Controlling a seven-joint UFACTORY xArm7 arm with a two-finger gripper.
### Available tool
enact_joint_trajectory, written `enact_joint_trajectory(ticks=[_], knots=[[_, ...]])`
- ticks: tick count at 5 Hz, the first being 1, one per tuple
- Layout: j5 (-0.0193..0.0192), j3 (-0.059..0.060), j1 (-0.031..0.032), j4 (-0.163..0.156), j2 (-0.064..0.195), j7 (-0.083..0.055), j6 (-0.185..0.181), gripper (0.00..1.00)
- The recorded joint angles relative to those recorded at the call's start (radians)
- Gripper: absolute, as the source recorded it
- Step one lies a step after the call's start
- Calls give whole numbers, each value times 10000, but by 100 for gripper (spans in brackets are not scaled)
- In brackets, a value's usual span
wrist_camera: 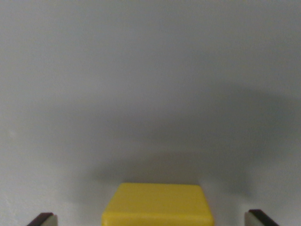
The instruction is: Pick yellow cube
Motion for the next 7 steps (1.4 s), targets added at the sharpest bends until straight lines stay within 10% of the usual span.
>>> enact_joint_trajectory(ticks=[7], knots=[[19, -23, -21, -196, 39, -70, -230, 0]])
